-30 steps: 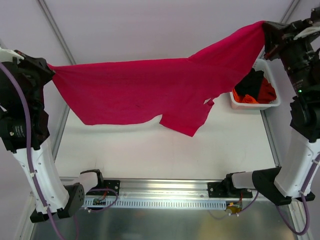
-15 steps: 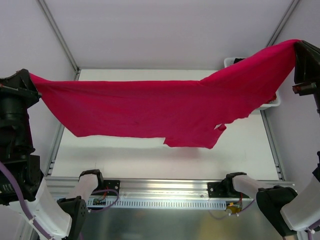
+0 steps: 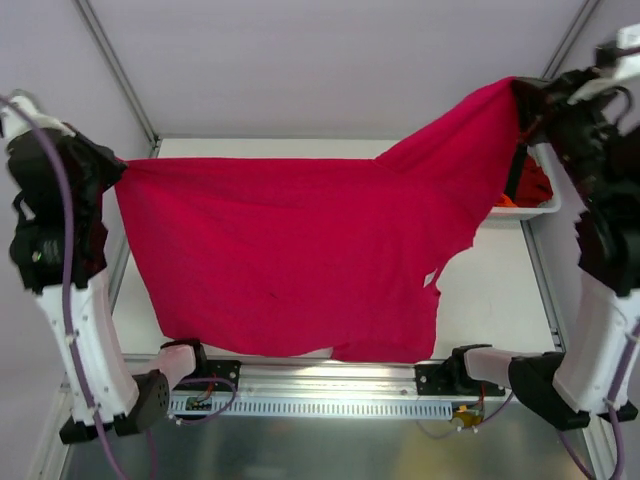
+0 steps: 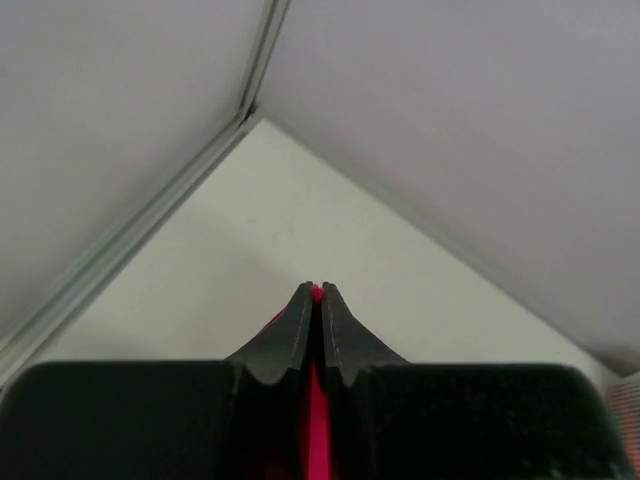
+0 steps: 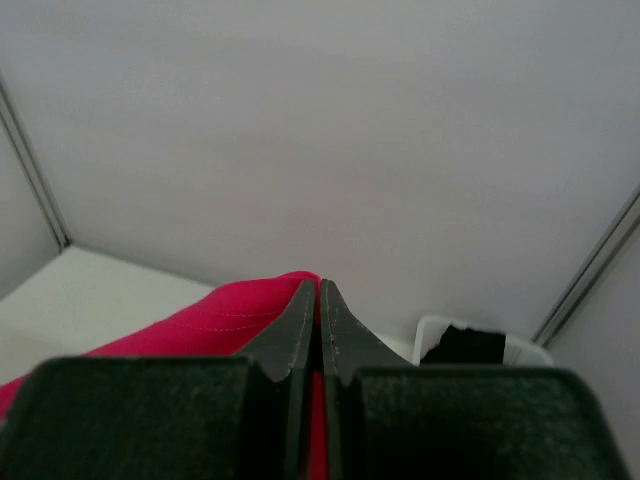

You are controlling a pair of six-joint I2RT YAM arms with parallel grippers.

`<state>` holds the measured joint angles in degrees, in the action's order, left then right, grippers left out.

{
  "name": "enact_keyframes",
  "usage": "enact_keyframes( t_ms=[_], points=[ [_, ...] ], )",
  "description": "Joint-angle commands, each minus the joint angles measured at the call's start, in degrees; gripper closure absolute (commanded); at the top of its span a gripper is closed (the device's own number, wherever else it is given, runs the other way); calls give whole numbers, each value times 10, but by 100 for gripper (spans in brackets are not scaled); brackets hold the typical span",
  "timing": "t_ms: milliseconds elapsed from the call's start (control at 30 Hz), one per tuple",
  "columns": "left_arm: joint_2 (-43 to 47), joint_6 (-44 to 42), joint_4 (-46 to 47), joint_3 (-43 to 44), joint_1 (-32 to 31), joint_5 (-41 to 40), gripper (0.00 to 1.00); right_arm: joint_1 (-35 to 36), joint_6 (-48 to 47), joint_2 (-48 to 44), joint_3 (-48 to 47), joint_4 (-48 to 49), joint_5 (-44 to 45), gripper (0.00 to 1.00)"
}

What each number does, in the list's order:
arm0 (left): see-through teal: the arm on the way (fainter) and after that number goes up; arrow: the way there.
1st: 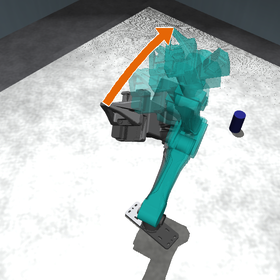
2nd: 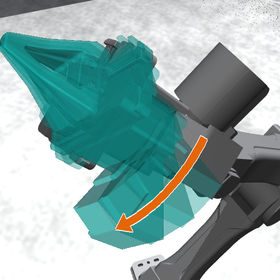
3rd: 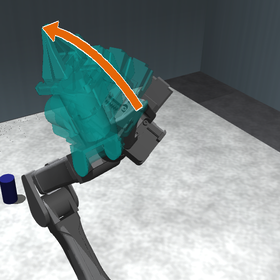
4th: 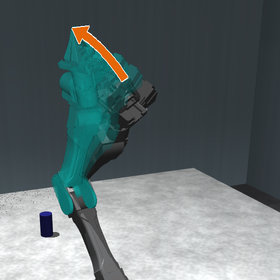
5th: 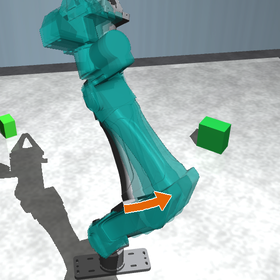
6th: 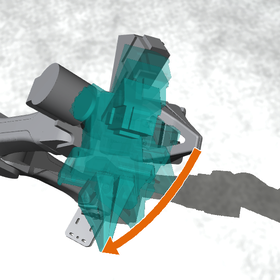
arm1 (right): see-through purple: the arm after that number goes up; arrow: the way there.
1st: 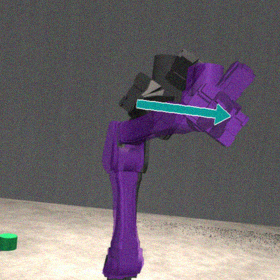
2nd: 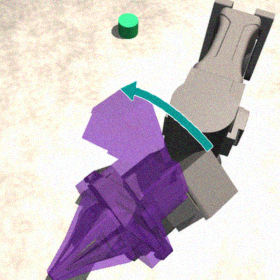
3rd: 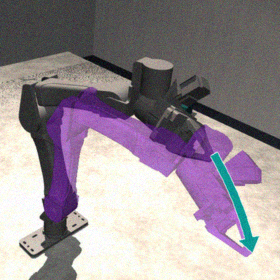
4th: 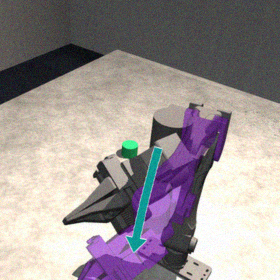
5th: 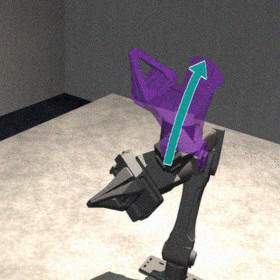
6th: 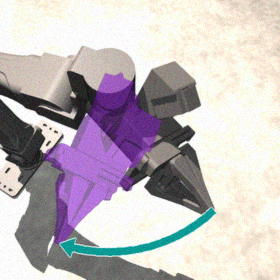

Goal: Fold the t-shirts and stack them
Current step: Flatten the tshirt out

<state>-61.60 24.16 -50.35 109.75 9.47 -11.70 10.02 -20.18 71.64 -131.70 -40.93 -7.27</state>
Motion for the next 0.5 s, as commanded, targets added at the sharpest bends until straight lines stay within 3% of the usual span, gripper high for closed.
enact_keyframes(
  t_ms=[0, 100, 267, 367, 467],
  points=[
    [-27, 21, 20, -88, 5, -30, 100, 2, 9, 30, 107, 50, 33, 100],
    [-15, 33, 102, -199, 5, -53, 100, 2, 9, 39, 201, 111, 40, 100],
    [-29, 67, 204, -353, 5, -81, 100, 2, 12, 111, 239, 147, 38, 100],
    [-52, 79, 294, -425, 5, -96, 100, 2, 11, 153, 283, 206, 39, 100],
    [-102, 89, 359, -444, 5, -95, 100, 2, 10, 212, 278, 221, 58, 100]
  ],
)
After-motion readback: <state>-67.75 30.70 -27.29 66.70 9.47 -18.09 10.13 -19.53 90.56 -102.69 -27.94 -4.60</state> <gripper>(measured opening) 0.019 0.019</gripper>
